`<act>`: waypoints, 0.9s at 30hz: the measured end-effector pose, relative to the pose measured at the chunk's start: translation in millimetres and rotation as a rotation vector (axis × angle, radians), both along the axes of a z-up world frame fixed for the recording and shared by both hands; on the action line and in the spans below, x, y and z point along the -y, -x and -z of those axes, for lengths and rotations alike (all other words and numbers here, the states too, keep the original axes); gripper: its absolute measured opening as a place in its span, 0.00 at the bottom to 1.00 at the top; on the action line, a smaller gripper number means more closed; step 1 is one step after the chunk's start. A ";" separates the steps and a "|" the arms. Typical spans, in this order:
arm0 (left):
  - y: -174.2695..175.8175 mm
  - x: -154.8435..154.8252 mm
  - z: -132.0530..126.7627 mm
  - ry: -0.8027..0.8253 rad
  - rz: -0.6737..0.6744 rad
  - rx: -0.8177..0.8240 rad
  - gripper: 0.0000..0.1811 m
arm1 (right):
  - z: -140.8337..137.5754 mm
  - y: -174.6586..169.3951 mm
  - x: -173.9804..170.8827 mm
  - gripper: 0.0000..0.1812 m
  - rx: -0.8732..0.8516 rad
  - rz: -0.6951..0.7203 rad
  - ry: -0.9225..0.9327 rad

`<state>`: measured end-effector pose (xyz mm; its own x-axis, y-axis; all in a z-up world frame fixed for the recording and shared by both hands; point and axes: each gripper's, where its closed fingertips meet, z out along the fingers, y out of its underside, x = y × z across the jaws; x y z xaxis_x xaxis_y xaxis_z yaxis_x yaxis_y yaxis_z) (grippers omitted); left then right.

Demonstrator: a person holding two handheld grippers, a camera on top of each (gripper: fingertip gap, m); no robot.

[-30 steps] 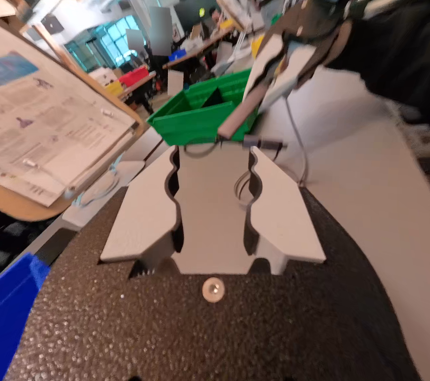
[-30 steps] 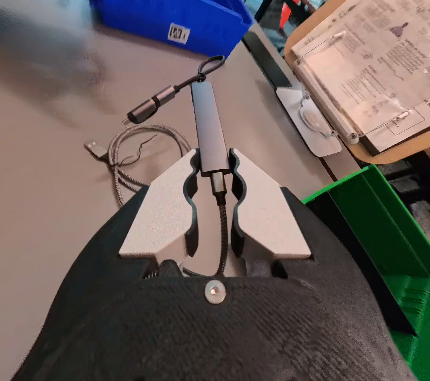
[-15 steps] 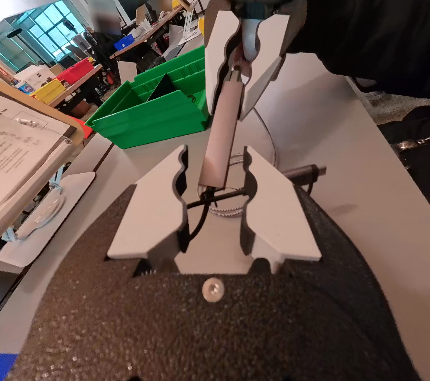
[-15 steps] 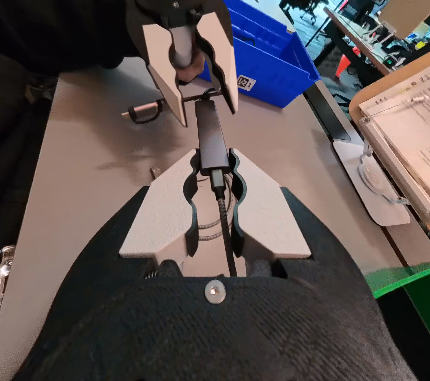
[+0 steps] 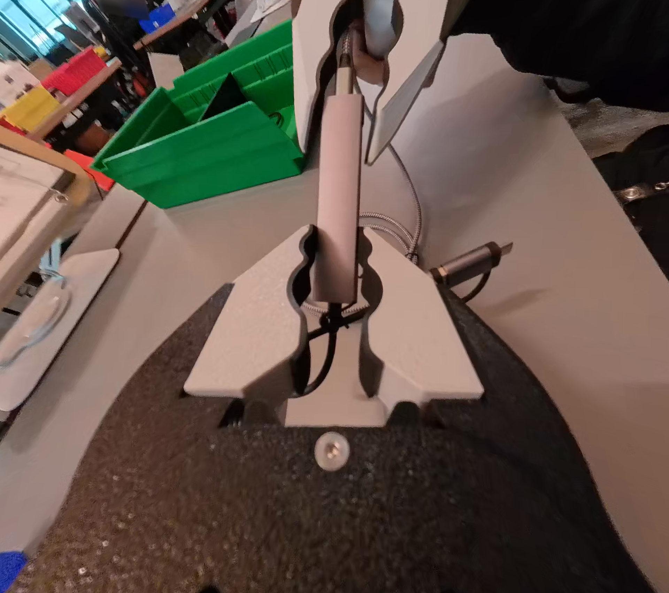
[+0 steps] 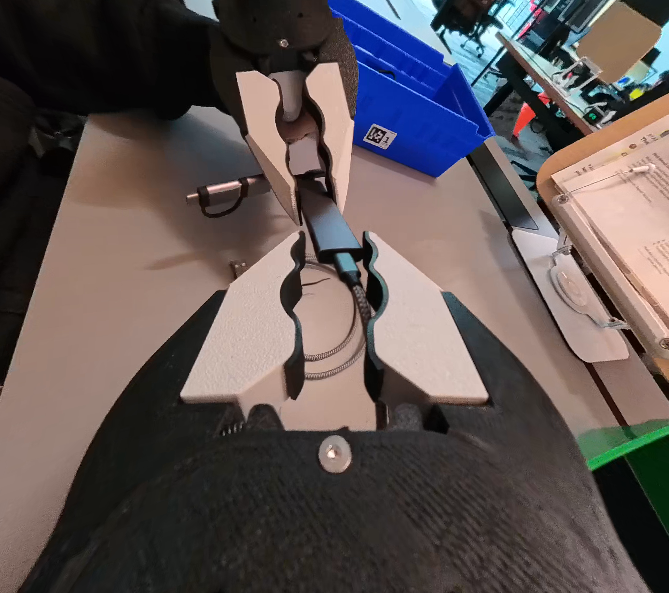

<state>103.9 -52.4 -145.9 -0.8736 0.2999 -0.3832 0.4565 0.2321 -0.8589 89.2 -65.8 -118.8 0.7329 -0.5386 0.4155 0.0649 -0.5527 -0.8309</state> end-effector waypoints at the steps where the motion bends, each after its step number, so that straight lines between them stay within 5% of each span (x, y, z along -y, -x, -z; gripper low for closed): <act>1: -1.6 -0.8 1.6 -0.019 -0.008 -0.010 0.11 | -2.1 1.3 1.2 0.17 0.002 -0.002 -0.012; 27: -7.8 -13.4 1.7 -0.077 -0.011 0.080 0.11 | -9.6 14.5 7.0 0.05 -0.092 -0.073 -0.164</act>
